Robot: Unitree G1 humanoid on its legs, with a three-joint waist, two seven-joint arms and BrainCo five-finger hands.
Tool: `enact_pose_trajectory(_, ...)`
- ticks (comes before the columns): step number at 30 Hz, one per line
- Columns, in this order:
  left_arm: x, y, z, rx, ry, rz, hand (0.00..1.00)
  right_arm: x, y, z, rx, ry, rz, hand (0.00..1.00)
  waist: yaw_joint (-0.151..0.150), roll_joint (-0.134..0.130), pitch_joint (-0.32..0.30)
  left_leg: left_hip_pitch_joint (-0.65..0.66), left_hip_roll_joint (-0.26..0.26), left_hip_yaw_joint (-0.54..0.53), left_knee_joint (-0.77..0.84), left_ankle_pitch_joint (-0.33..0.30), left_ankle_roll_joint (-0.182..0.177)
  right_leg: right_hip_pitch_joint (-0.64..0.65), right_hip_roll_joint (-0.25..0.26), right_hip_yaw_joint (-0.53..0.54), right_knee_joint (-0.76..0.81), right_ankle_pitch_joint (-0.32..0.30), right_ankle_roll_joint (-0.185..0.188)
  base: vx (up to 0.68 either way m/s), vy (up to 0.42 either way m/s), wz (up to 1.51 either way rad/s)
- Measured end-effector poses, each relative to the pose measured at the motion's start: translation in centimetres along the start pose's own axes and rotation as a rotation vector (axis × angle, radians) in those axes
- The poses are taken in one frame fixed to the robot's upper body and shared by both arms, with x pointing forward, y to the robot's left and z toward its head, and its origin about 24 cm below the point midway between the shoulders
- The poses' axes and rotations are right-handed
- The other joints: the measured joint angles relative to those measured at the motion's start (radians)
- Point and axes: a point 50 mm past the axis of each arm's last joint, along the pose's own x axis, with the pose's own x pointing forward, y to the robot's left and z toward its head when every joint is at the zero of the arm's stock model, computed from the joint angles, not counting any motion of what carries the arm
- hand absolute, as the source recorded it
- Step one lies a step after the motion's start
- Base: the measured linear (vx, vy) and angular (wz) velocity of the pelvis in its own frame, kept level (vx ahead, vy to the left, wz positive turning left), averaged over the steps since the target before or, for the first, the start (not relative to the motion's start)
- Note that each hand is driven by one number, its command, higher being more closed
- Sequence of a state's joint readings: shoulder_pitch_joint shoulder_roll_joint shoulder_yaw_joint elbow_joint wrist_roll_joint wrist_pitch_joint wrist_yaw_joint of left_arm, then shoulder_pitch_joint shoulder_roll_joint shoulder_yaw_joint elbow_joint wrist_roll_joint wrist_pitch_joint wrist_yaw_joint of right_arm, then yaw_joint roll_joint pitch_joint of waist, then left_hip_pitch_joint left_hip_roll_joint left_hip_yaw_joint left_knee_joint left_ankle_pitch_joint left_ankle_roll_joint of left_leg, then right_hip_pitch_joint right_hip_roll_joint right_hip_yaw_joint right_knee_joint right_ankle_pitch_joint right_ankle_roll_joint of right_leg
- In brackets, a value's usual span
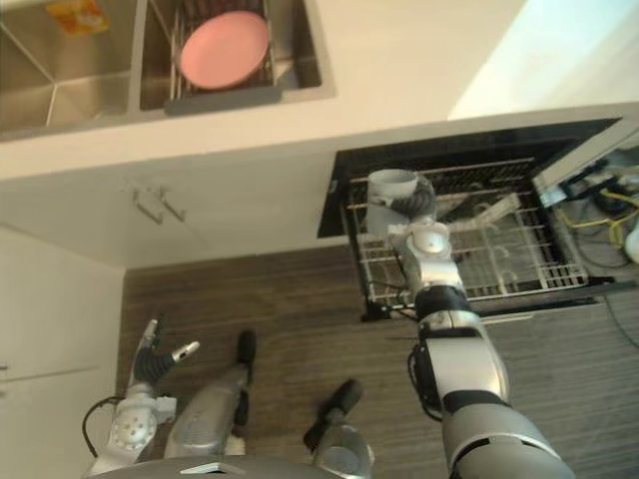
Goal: Walk over to the sink, pick up the cup, carry it to the dishwasher, place the cup inside the dishwasher, then close the dishwasher door
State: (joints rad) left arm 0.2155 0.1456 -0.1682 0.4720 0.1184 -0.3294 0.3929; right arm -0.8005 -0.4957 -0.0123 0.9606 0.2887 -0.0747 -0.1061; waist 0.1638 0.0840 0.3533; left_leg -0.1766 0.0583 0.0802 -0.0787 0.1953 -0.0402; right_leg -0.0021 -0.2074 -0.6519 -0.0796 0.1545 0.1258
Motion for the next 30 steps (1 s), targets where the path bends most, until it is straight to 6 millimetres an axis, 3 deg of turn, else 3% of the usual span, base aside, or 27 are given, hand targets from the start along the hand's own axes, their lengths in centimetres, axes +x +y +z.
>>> enact_pose_trajectory(6,0.2,0.1,-0.9,-0.013,0.054,0.024,0.0,0.4,-3.0,-0.6,-0.058,0.109,-0.08,1.0,0.017,0.053,0.059,-0.054,-0.017,-0.02,0.0,0.009,0.013,-0.051,-0.023,-0.018,0.029,0.004,0.003,-0.02,0.008,0.11)
enact_pose_trajectory(11,0.0,-0.5,-1.4,-0.027,0.085,0.005,0.0,0.9,-4.9,1.1,-0.095,0.083,-0.161,1.0,0.023,0.087,0.082,-0.074,-0.023,-0.023,0.0,0.014,0.015,-0.083,-0.038,-0.016,0.06,-0.004,0.004,0.0,-0.004,0.01)
enact_pose_trajectory(18,-0.3,-0.8,-2.1,-0.059,0.133,0.005,0.0,1.1,-6.3,1.9,-0.15,0.096,-0.216,1.0,0.024,0.127,0.103,-0.102,-0.029,-0.023,0.0,0.019,0.018,-0.131,-0.061,-0.013,0.113,-0.026,0.005,0.03,-0.03,0.01)
enact_pose_trajectory(25,-0.6,-1.5,-2.1,-0.074,0.139,-0.023,0.0,1.6,-7.0,4.7,-0.157,0.039,-0.224,1.0,0.031,0.156,0.114,-0.109,-0.035,-0.023,0.0,0.026,0.027,-0.167,-0.088,-0.003,0.184,-0.062,0.01,0.05,-0.055,0.01)
enact_pose_trajectory(26,-0.6,-1.6,-2.1,-0.084,0.143,-0.023,0.0,1.7,-7.0,5.3,-0.152,0.026,-0.213,0.0,0.032,0.156,0.114,-0.115,-0.036,-0.023,0.0,0.026,0.027,-0.18,-0.096,-0.002,0.205,-0.074,0.009,0.05,-0.072,0.03)
enact_pose_trajectory(30,-0.8,-1.9,-2.1,-0.083,0.142,-0.041,0.0,1.8,-7.4,5.9,-0.13,0.033,-0.181,0.0,0.037,0.158,0.113,-0.119,-0.046,-0.025,0.001,0.027,0.026,-0.207,-0.123,0.007,0.268,-0.107,0.013,0.05,-0.067,0.05)
